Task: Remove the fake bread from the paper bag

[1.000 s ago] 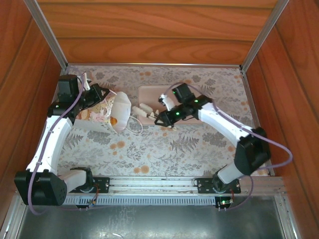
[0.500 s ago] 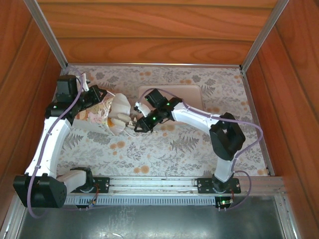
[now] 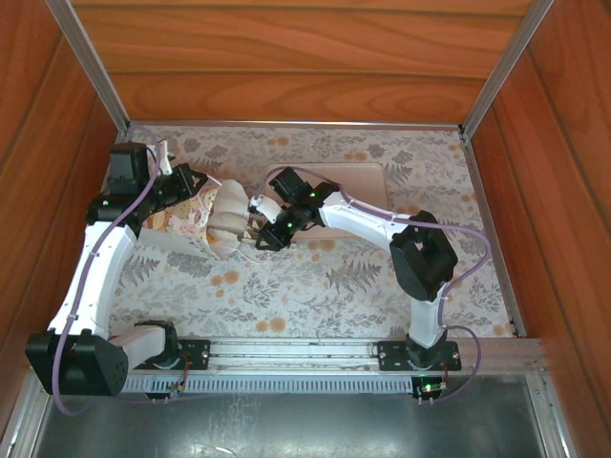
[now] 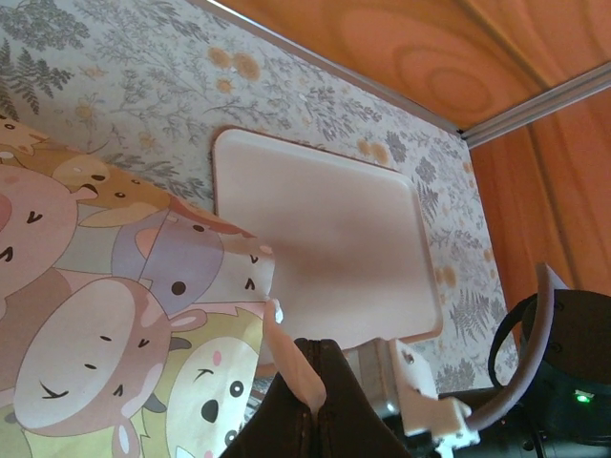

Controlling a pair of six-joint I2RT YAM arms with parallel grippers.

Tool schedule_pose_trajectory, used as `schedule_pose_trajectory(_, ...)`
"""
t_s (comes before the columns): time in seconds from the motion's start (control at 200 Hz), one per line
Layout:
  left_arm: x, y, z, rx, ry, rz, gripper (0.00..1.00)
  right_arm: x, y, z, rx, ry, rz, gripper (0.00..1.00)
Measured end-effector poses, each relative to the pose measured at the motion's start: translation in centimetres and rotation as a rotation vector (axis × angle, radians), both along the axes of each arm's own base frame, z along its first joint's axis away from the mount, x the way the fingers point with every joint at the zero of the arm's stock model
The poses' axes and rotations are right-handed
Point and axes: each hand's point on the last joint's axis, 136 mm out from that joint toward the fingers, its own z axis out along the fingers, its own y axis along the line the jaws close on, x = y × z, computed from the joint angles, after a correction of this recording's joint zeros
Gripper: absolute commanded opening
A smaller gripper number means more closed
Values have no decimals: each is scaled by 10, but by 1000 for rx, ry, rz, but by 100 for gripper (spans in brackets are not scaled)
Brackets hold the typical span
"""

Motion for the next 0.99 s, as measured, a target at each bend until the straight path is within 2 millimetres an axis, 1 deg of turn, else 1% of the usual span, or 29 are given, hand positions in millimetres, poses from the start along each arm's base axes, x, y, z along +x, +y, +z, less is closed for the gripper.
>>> schedule_pose_trajectory(0.175, -1, -6, 4, -19, 0, -37, 0, 6, 4, -10, -54, -64, 76, 50)
schedule_pose_trajectory(0.435, -3, -14, -8, -50, 60, -83, 0, 14, -2, -30, -140, -111, 132, 52)
schedule_pose_trajectory(0.545, -3, -16, -15, -61, 90, -96, 0, 17, -1, -31, -154, -125, 155, 53)
schedule_pose_trajectory(0.74, -4, -18, -17, -68, 103, -105, 0, 27, 13, -27, -137, -151, 184, 53)
schedule_pose_trajectory(0.875, -5, -19, -17, -73, 107, -112, 0, 27, 16, -32, -141, -134, 203, 52)
schedule_pose_trajectory(0.995, -6, -21, -16, -79, 109, -122, 0, 24, 17, -41, -154, -104, 216, 49)
